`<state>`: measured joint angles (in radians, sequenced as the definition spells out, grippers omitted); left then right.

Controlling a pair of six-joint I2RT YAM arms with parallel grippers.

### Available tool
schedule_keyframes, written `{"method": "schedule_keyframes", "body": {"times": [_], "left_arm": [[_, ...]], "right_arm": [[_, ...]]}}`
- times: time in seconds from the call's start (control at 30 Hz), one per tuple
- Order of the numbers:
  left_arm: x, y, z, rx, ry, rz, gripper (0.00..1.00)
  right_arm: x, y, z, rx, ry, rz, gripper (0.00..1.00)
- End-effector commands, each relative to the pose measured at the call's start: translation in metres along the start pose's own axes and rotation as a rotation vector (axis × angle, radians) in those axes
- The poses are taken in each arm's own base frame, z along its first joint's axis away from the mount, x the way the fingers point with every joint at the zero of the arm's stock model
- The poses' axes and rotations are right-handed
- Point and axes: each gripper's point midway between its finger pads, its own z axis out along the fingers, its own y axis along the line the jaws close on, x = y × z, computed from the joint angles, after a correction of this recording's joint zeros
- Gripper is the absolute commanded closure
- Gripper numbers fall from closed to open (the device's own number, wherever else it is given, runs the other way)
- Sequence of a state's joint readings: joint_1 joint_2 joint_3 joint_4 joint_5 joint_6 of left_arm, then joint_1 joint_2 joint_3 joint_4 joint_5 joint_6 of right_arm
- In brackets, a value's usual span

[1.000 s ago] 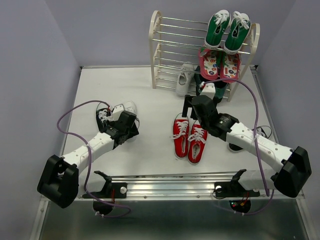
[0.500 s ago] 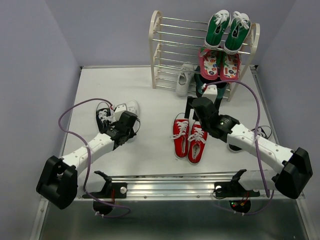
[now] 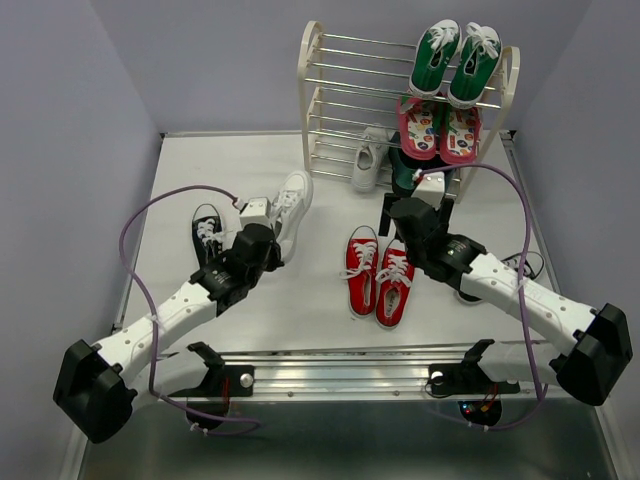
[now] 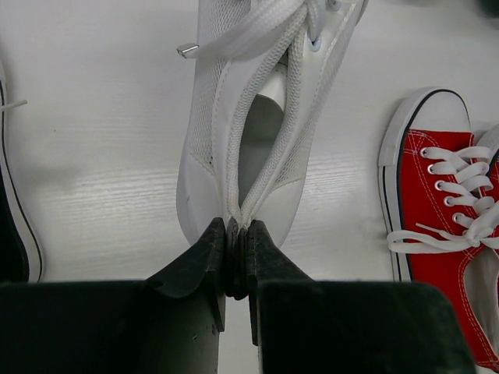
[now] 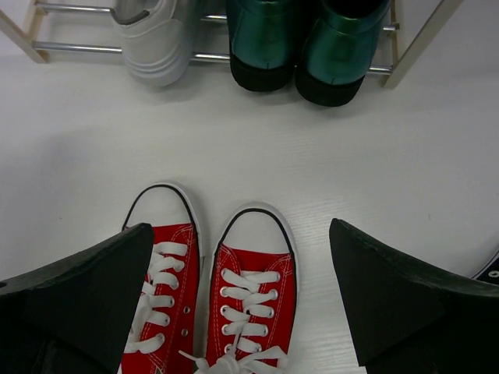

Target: Place and organize the shoes onto the shoe shelf

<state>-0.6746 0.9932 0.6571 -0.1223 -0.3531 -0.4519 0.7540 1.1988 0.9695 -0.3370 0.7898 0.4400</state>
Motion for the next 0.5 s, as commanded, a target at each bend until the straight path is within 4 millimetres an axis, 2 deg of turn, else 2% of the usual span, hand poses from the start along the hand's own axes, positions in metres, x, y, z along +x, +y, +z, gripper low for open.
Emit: {"method": "schedule_keyframes", "body": {"times": [0.0,0.07,0.1,0.13,0.17,0.2,0.27,0.3,0.33,0.37,0.4,0.47], "left_arm": [[-0.064,-0.042,0.0,0.115,-0.168,0.003,1.0],[-0.065,-0.044,0.006,0.104,-0.161,0.027,1.0],[-0.073,-0.048,0.008,0.1,-0.173,0.023,1.0],[-0.071,-0.05,0.016,0.09,-0.157,0.034,1.0],[-0.079,-0.054,0.018,0.09,-0.169,0.032,1.0],[-0.075,-0.056,0.027,0.08,-0.153,0.044,1.0],[-0.085,-0.065,0.034,0.088,-0.164,0.065,1.0],[-0.086,-0.067,0.038,0.081,-0.16,0.069,1.0],[-0.079,-0.068,0.049,0.068,-0.135,0.083,1.0],[-0.086,-0.074,0.052,0.075,-0.143,0.086,1.0],[-0.081,-0.076,0.062,0.063,-0.123,0.101,1.0],[-0.084,-0.078,0.071,0.049,-0.123,0.112,1.0]], "right_arm": [[-0.015,-0.016,-0.003,0.072,-0.06,0.009,0.0],[-0.018,-0.018,-0.004,0.081,-0.07,0.006,0.0],[-0.02,-0.021,-0.004,0.099,-0.078,0.003,0.0],[-0.021,-0.023,-0.004,0.112,-0.084,0.002,0.0],[-0.022,-0.025,-0.003,0.122,-0.087,0.001,0.0],[-0.022,-0.026,-0.003,0.131,-0.089,-0.006,0.0],[-0.022,-0.028,0.001,0.149,-0.088,0.0,0.0],[-0.021,-0.028,0.002,0.155,-0.086,-0.005,0.0],[-0.019,-0.032,0.007,0.177,-0.081,-0.006,0.0],[-0.018,-0.035,0.01,0.193,-0.079,-0.003,0.0],[-0.018,-0.037,0.013,0.206,-0.077,0.0,0.0],[-0.013,-0.04,0.019,0.22,-0.063,-0.005,0.0]]}}
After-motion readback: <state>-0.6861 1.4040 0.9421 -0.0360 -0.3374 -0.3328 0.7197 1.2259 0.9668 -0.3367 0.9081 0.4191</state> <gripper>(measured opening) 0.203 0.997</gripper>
